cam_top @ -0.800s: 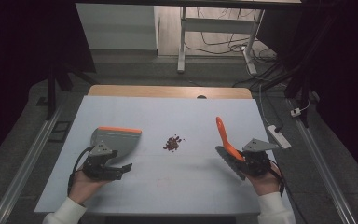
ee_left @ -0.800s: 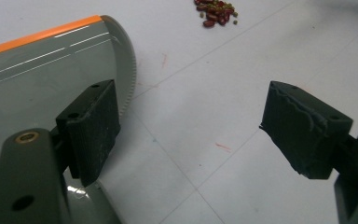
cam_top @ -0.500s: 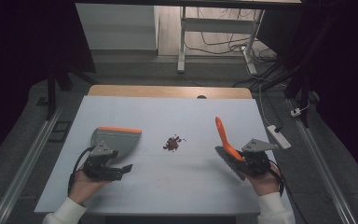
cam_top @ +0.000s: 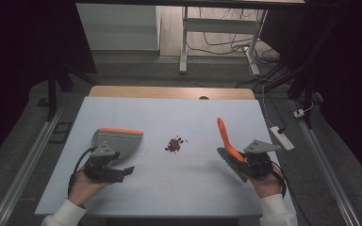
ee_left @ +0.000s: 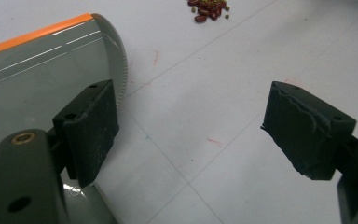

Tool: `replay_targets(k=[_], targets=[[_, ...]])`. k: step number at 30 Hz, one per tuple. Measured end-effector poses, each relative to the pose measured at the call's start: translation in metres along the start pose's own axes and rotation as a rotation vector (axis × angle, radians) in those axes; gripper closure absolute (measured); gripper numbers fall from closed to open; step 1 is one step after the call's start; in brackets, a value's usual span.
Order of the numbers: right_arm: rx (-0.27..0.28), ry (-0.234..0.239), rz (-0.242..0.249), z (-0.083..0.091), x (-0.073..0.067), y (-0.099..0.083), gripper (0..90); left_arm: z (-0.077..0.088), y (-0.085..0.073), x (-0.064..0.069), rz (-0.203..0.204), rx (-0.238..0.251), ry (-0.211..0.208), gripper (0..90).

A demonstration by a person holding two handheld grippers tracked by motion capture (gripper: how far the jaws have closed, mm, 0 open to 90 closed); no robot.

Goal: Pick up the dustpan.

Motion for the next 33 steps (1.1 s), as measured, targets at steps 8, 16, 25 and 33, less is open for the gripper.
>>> replay_targets(k=[8, 16, 25, 33], targets=[[0.012, 0.004, -0.017, 0.002, 0.001, 0.001, 69.8, 0.002, 0.009, 0.001, 0.044, -0.027, 0.029, 18.9], [0.016, 0.003, -0.012, 0.003, 0.002, 0.001, 69.8, 0.017, 0.023, 0.001, 0.119, -0.060, 0.123, 19.7], [0.019, -0.006, -0.017, 0.005, 0.003, 0.002, 69.8, 0.030, 0.023, 0.000, 0.179, -0.046, 0.179, 18.8], [0.014, -0.001, -0.003, 0.003, 0.000, 0.002, 69.8, 0.035, 0.011, -0.014, 0.245, -0.059, 0.223, 18.3]])
Point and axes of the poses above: each handheld gripper's, and its own axes: z roughly backward along the jaws, y roughly out of its top, x roughly to its right, the point moved 1 cm from there along -z, roughly forward along the jaws, and after that the axes turned 13 degrees about -y, right-handed, at the moved point
